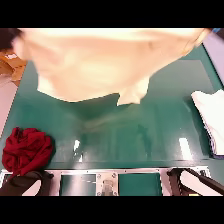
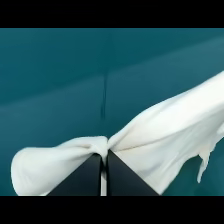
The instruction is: Fold the shirts.
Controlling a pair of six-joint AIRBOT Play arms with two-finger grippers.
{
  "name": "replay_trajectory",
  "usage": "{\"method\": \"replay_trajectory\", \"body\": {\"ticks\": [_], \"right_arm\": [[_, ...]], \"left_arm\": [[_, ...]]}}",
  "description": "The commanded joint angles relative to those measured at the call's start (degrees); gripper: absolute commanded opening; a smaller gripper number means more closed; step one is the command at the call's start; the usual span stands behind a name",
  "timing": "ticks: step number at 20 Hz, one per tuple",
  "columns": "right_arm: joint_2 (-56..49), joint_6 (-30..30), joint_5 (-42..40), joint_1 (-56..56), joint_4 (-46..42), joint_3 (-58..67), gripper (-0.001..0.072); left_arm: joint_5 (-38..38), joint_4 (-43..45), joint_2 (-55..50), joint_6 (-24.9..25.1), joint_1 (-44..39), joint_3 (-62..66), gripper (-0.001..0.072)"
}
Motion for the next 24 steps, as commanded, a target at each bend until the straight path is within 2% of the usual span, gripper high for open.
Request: {"method": "replay_trajectory", "body": {"ticks": [1, 5, 8, 10, 14, 18, 20, 22, 23, 24], "right_arm": [[9.42, -0.02, 1.03, -0.02, 0.59, 6.88, 0.0017], [14.84, -0.04, -0.61, -0.02, 0.11, 7.3, 0.0017], [13.57, -0.04, -1.14, 0.0, -1.18, 7.04, 0.0017], [10.62, -0.07, -1.07, 0.09, -1.31, 4.28, 0.0017], [1.2, -4.55, -2.01, 3.39, -1.36, -8.9, 0.0018], [-13.4, -8.02, -12.26, 7.82, -1.31, -23.85, 0.0018], [-22.82, -8.0, -16.15, 8.87, -1.2, -25.94, 0.0018], [-30.16, -8.02, -17.84, 8.92, 0.04, -24.81, 0.0019], [-33.0, -8.0, -18.05, 8.85, 0.15, -23.17, 0.004], [-34.69, -8.0, -17.53, 8.41, 0.04, -21.22, 0.0175]], "left_arm": [[0.0, -1.36, 3.41, 2.32, 0.02, 13.29, 0.0018], [-0.74, -0.9, 3.28, 3.06, 0.02, 17.66, 0.0018], [-6.58, -0.28, 0.37, 3.02, 0.02, 16.55, 0.0019], [-7.1, -0.76, -3.02, 2.86, 0.02, 12.15, 0.0019], [-4.15, -8.26, -15.93, 4.31, 0.02, -1.09, 0.002], [5.14, -20.76, -37.03, 11.08, 0.02, -10.45, 0.0021], [7.72, -25.05, -47.34, 12.26, 0.02, -10.12, 0.0021], [11.5, -25.51, -52.52, 12.02, 0.02, -10.12, 0.0026], [12.33, -25.16, -53.29, 12.04, 0.33, -10.12, 0.0311], [12.11, -25.05, -53.27, 11.5, 0.9, -9.81, 0.0552]]}}
